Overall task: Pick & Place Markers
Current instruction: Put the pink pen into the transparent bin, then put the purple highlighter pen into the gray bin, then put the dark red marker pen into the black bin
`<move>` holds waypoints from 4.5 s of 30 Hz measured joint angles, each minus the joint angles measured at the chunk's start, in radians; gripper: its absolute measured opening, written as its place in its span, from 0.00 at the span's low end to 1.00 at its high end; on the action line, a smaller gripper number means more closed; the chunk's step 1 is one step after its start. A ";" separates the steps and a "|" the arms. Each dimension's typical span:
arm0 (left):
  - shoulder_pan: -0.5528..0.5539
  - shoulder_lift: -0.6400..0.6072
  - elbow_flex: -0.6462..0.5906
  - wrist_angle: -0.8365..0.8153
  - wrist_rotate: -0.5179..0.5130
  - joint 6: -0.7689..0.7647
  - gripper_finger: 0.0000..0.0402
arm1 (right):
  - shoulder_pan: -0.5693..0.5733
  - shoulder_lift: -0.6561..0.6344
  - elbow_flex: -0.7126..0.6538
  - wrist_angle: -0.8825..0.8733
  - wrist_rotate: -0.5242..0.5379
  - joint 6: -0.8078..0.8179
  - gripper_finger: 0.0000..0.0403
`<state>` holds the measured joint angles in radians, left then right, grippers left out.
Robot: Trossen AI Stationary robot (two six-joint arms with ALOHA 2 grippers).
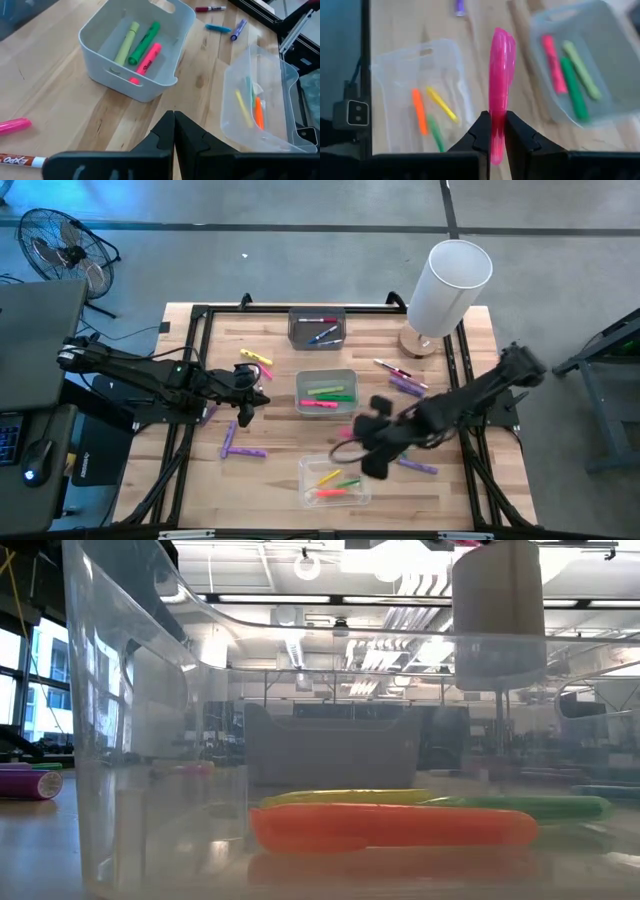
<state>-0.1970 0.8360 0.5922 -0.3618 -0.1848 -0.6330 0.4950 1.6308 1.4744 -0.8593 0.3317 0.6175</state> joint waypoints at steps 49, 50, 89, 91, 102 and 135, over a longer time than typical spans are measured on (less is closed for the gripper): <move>-0.167 0.171 0.179 -0.137 0.034 0.124 0.30 | -0.022 -0.204 -0.489 0.294 -0.220 0.117 0.01; -0.189 0.200 0.195 -0.174 0.026 0.135 0.30 | -0.018 -0.263 -0.544 0.327 -0.193 0.147 0.01; -0.360 0.833 0.414 -0.360 0.074 -0.230 0.15 | 0.149 -0.841 -0.868 0.381 -0.043 0.131 0.00; -0.331 0.829 0.468 -0.384 0.051 -0.225 0.15 | 0.149 -0.841 -0.868 0.375 -0.042 0.118 0.00; -0.036 0.819 0.833 -0.569 0.002 0.208 0.15 | 0.149 -0.840 -0.868 0.378 0.038 0.125 0.00; 0.295 1.128 1.088 -0.483 0.151 0.637 0.54 | 0.148 -0.838 -0.867 0.409 0.236 0.192 0.00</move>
<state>0.0978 1.9636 1.6805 -0.8453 -0.0343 0.0038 0.6434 0.7925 0.6075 -0.4502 0.5676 0.8090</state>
